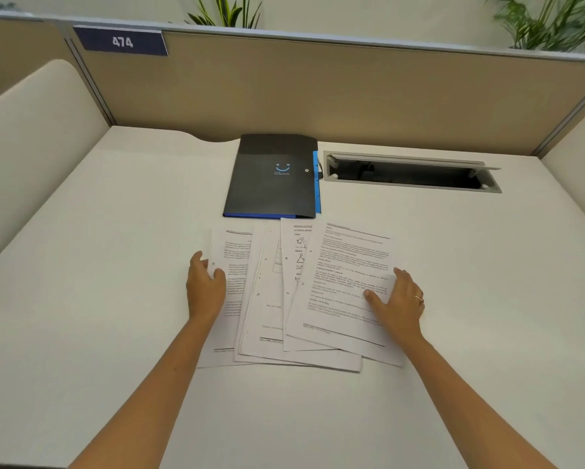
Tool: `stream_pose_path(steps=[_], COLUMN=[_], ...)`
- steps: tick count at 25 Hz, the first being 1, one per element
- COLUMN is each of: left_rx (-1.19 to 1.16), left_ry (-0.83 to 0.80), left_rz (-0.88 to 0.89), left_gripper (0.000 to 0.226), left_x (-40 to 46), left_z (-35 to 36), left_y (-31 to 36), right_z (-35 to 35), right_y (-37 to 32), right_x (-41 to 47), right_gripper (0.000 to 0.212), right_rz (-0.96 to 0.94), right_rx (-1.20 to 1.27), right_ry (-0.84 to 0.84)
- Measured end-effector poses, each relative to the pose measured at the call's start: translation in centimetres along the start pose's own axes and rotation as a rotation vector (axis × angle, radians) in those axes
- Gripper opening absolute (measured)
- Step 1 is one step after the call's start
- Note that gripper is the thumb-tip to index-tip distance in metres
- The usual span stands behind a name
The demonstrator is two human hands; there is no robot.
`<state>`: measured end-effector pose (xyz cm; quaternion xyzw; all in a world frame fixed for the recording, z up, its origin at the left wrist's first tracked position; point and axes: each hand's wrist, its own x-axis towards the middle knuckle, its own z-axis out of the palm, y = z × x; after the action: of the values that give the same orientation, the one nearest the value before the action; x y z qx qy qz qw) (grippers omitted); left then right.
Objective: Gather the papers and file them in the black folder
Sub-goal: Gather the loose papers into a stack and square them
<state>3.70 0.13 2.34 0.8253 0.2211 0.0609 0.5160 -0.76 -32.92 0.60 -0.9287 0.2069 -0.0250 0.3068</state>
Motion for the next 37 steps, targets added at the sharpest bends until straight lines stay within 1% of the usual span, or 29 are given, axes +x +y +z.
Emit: stream_pose_path(steps=[3, 6, 9, 11, 13, 15, 17, 19, 20, 21, 23, 24, 25, 28, 30, 33, 35, 37], left_rx=[-0.005, -0.059, -0.153, -0.242, -0.357, -0.464, -0.516, -0.509, -0.506, -0.51, -0.511, -0.492, -0.457, -0.36, -0.377, -0.442, -0.449, -0.471], left_ry=[-0.104, -0.225, -0.414, -0.553, -0.62, -0.684, -0.768, -0.839, -0.866, -0.885, -0.892, -0.884, -0.87, -0.793, -0.71, -0.588, -0.557, -0.547], left_rz=[0.017, 0.015, -0.079, -0.147, -0.206, -0.299, -0.372, -0.327, -0.272, -0.219, -0.129, -0.081, -0.027, 0.116, 0.187, 0.279, 0.299, 0.28], left_gripper=[0.048, 0.046, 0.05, 0.042, 0.036, 0.037, 0.037, 0.037, 0.038, 0.038, 0.038, 0.039, 0.04, 0.041, 0.041, 0.038, 0.042, 0.043], left_x=[-0.4, -1.1, -1.6, -2.1, -2.0, -1.7, -1.5, -1.4, -1.5, -1.6, -1.8, -1.9, -1.8, -1.4, -1.4, -1.9, -2.1, -2.1], left_z=[1.2, 2.5, 3.7, 4.5, 5.0, 4.9, 4.5, 3.9, 3.7, 3.5, 2.8, 2.4, 2.0, 0.8, 0.5, 0.6, 0.9, 1.1], left_y=[0.9, 1.5, 2.1, 2.4, 2.1, 1.9, 2.1, 2.7, 3.3, 4.1, 6.1, 7.3, 8.4, 11.4, 12.9, 14.3, 14.4, 14.2], right_z=[0.5, 1.1, 1.8, 2.2, 2.1, 1.7, 0.9, 0.3, -0.1, -0.5, -1.8, -2.6, -3.5, -6.5, -8.2, -9.6, -9.7, -9.4], right_y=[-1.4, -2.8, -4.3, -4.9, -5.0, -4.7, -4.4, -4.3, -4.3, -4.5, -5.3, -5.9, -6.7, -9.4, -11.0, -12.5, -12.8, -12.8], right_x=[0.2, -0.1, -0.5, -0.8, -0.7, -0.4, -0.1, 0.4, 0.6, 0.8, 0.9, 1.0, 1.0, 1.2, 1.4, 1.2, 0.8, 0.5], right_gripper=[0.079, 0.079, 0.078, 0.077, 0.072, 0.064, 0.06, 0.059, 0.061, 0.065, 0.068, 0.063, 0.054, 0.027, 0.019, 0.018, 0.023, 0.029], right_rz=[-0.068, -0.09, -0.11, -0.111, -0.106, -0.064, 0.041, 0.162, 0.206, 0.23, 0.214, 0.164, 0.102, -0.049, -0.148, -0.24, -0.252, -0.234], right_rx=[0.069, 0.124, 0.191, 0.24, 0.27, 0.373, 0.534, 0.664, 0.703, 0.745, 0.883, 0.942, 0.976, 1.002, 0.973, 0.932, 0.938, 0.93], right_ry=[-0.045, -0.091, -0.138, -0.168, -0.175, -0.172, -0.164, -0.16, -0.187, -0.248, -0.443, -0.513, -0.522, -0.36, -0.281, -0.217, -0.21, -0.208])
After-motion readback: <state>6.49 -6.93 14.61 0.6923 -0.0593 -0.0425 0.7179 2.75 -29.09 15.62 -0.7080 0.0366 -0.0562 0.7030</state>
